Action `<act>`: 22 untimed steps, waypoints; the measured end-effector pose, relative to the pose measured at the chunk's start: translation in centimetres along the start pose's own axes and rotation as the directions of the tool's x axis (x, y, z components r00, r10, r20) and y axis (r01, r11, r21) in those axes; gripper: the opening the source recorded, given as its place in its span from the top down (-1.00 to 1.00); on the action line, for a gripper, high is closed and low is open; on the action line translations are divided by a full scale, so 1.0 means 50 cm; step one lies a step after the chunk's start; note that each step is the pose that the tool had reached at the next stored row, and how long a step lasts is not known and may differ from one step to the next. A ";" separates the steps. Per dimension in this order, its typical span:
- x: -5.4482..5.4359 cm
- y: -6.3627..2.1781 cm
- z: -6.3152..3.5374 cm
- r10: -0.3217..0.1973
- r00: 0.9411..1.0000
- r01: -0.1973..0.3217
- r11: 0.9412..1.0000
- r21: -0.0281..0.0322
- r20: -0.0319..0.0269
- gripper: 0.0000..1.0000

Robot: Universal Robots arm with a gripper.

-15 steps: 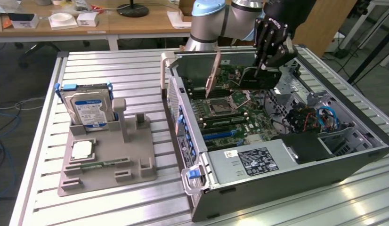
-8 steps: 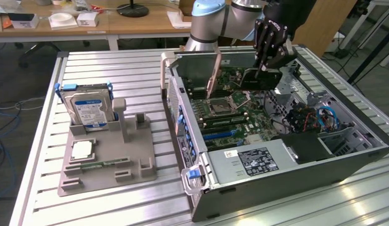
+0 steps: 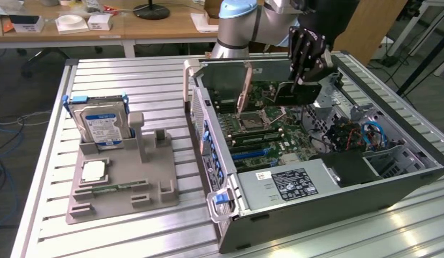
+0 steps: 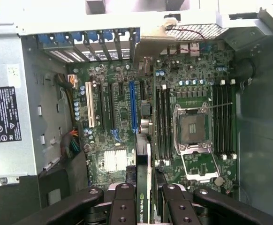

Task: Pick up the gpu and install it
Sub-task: 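Insert the gpu into the slot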

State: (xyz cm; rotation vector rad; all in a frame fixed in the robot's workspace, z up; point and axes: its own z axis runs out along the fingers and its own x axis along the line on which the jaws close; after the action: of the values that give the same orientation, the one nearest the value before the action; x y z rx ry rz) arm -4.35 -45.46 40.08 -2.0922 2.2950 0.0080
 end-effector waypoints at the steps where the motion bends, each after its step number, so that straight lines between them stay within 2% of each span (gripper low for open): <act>1: 0.000 0.000 0.002 -0.011 1.000 0.011 1.000 0.001 0.000 0.48; 5: 0.000 0.000 0.008 -0.058 0.998 0.058 0.998 0.001 0.001 0.48; 9: 0.000 0.000 0.008 -0.059 0.998 0.059 0.998 0.001 0.002 0.48; 15: 0.001 0.006 0.018 -0.059 0.998 0.059 0.998 0.012 0.002 0.48; 22: 0.001 0.007 0.019 -0.060 0.998 0.060 0.998 0.012 0.002 0.48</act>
State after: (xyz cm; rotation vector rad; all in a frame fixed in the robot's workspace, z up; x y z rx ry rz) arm -4.67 -45.44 39.13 -2.1527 2.2245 -0.0056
